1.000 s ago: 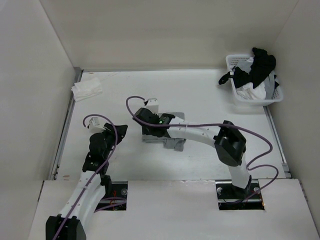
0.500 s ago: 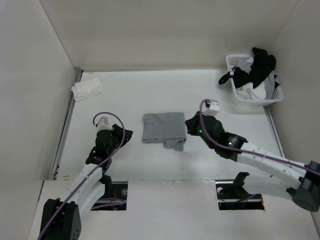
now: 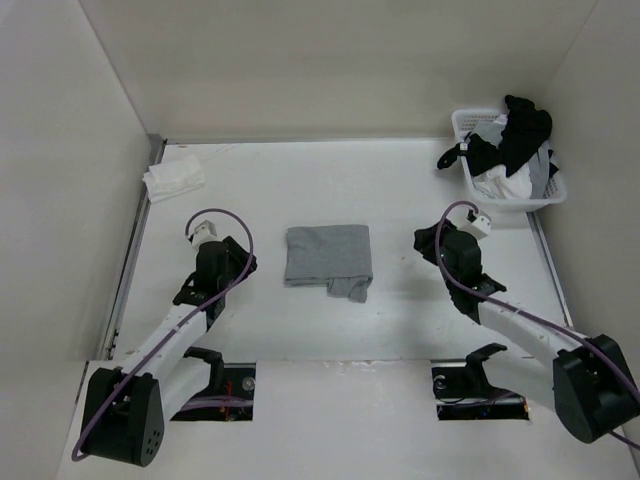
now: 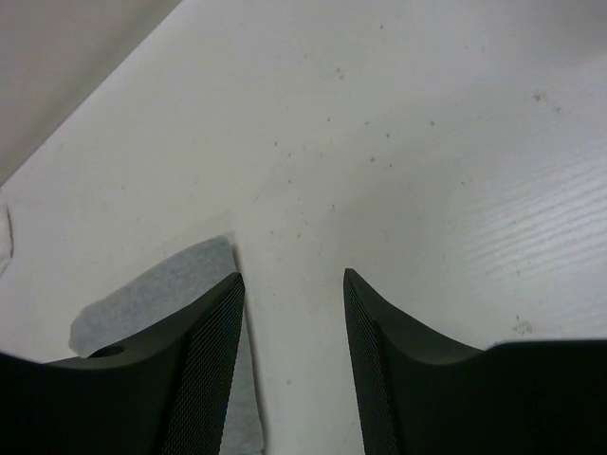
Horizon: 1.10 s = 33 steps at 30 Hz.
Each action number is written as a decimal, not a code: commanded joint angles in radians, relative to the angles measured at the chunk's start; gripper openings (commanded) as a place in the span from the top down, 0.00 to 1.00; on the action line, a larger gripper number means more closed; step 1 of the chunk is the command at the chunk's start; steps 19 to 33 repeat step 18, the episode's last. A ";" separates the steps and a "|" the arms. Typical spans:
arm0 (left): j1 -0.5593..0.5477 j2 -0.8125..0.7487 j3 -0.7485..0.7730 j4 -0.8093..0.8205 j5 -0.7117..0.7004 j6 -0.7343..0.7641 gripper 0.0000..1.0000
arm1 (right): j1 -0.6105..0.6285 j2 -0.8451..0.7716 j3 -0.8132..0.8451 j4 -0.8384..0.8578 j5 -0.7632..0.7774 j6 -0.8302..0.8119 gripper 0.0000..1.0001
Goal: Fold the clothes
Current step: Fold the tank top
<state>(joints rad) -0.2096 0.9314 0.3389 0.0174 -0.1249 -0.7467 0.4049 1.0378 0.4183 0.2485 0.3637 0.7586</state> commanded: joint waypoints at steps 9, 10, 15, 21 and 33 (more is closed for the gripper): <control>0.034 -0.008 0.029 0.029 -0.045 0.032 0.56 | -0.038 0.120 -0.052 0.284 -0.097 -0.025 0.49; 0.032 0.003 0.031 0.029 -0.045 0.035 0.56 | -0.038 0.116 -0.049 0.278 -0.112 -0.027 0.49; -0.015 0.061 0.031 0.075 -0.041 0.035 0.57 | -0.053 0.087 -0.059 0.275 -0.131 -0.024 0.50; -0.036 0.107 0.058 0.078 -0.042 0.040 0.57 | -0.065 0.070 -0.067 0.270 -0.132 -0.018 0.50; -0.036 0.107 0.058 0.078 -0.042 0.040 0.57 | -0.065 0.070 -0.067 0.270 -0.132 -0.018 0.50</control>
